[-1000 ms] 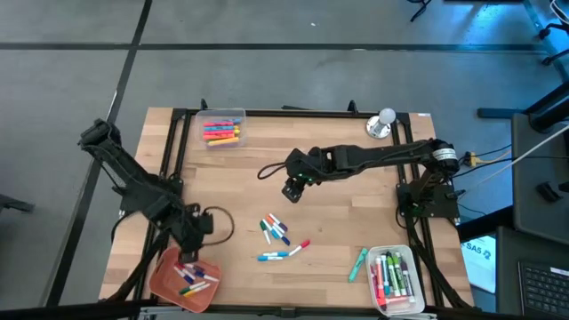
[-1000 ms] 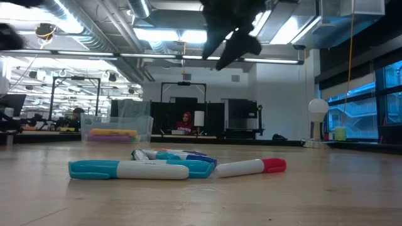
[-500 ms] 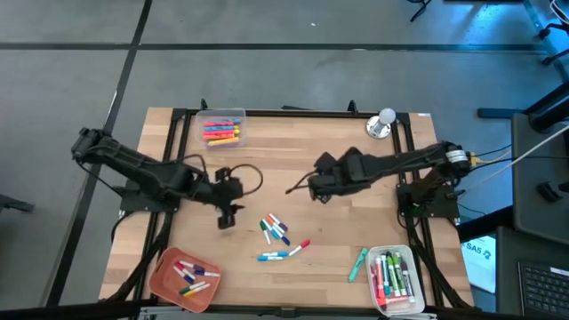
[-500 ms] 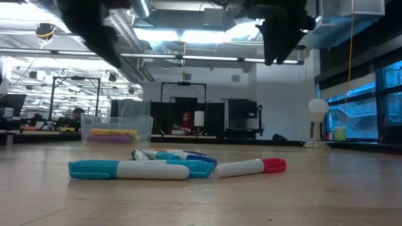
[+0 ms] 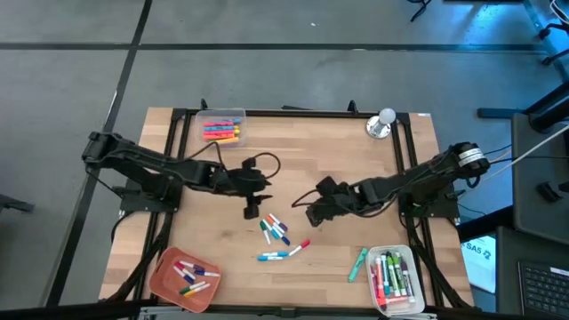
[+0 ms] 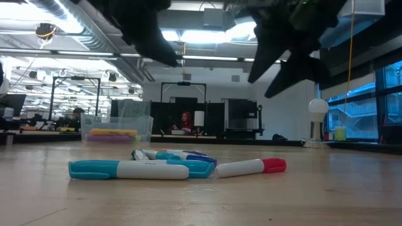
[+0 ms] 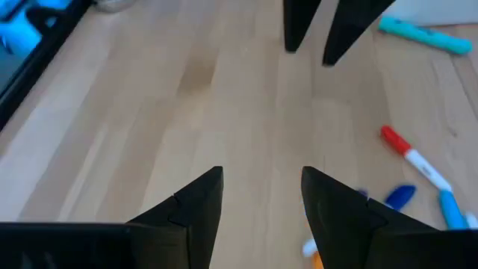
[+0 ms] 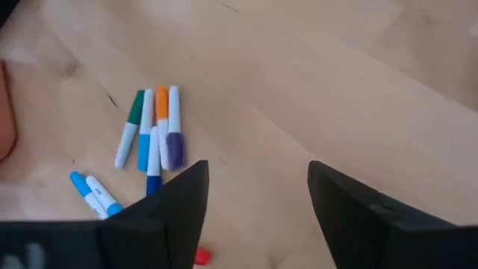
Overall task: Pick & Place Markers
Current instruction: Put the blue pen into the orange bin
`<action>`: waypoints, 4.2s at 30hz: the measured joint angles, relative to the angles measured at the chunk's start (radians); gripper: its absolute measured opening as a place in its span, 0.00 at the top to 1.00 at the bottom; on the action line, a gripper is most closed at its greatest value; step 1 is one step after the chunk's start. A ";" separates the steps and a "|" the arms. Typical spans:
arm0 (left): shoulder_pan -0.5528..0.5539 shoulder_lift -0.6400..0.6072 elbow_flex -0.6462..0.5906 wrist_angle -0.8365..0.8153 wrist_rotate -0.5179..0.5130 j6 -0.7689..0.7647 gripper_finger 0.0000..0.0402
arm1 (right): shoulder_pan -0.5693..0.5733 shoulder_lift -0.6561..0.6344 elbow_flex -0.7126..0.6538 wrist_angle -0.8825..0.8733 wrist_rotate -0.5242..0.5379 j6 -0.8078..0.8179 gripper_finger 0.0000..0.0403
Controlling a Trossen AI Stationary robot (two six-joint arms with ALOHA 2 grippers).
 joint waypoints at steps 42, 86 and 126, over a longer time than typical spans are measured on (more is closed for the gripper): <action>0.042 0.486 0.005 0.207 0.291 0.010 0.81 | 0.021 0.001 0.163 -0.381 0.038 0.010 0.59; 0.203 0.517 0.000 0.357 0.341 0.193 0.69 | 0.021 0.002 0.163 -0.359 0.036 -0.013 0.59; -0.642 -0.211 -0.001 -0.733 0.449 -0.645 0.90 | -0.071 0.002 0.163 -0.179 -0.015 -0.191 0.59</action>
